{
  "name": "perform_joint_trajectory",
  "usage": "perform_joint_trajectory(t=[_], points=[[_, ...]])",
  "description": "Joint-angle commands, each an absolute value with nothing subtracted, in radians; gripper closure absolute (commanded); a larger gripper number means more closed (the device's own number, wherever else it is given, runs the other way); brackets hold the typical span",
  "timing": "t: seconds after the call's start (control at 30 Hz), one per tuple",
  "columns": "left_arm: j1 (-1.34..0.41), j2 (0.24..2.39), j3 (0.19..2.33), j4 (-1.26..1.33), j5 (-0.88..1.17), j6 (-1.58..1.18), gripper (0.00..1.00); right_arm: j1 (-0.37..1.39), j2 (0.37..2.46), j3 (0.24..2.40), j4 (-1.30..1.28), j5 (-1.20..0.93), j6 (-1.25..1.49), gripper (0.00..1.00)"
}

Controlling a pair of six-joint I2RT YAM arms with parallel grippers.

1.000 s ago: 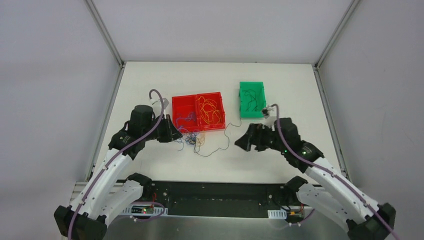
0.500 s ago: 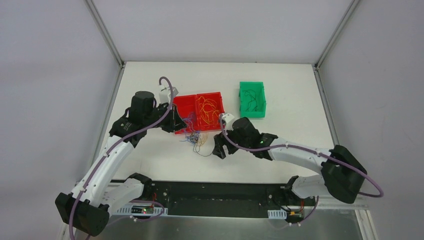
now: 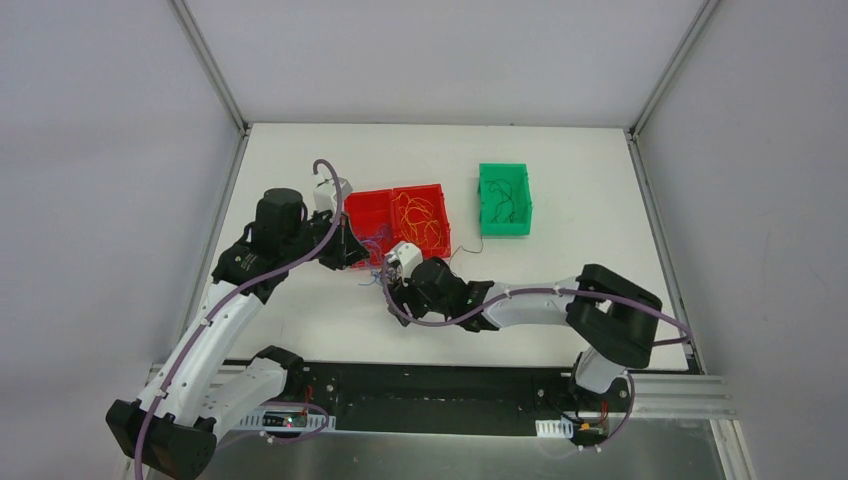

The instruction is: Untangle the cables

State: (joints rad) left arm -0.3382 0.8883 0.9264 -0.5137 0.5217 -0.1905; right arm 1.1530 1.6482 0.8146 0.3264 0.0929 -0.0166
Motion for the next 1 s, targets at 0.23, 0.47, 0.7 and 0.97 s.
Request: perform_joint_trajectory(t=[0.23,0.47,0.7,0.97], points=[[-0.331,0.894,0.927,-0.497,0.504,-0.189,1.0,1.166,1.769,0.758,0.464,0.208,0.086,0.59],[-0.328,0.91,0.936,-0.551,0.293,-0.209,1.0,1.173,1.43,0.554,0.452,0.354,0.225,1.0],[-0.309,0.894,0.95,-0.607,0.039,-0.255,1.0,1.108,0.974,0.522,-0.113,0.621,0.496,1.0],[-0.295,0.849,0.955,-0.669,-0.426,-0.371,1.0,0.59,0.65,0.611,-0.721,0.593,0.766,1.0]])
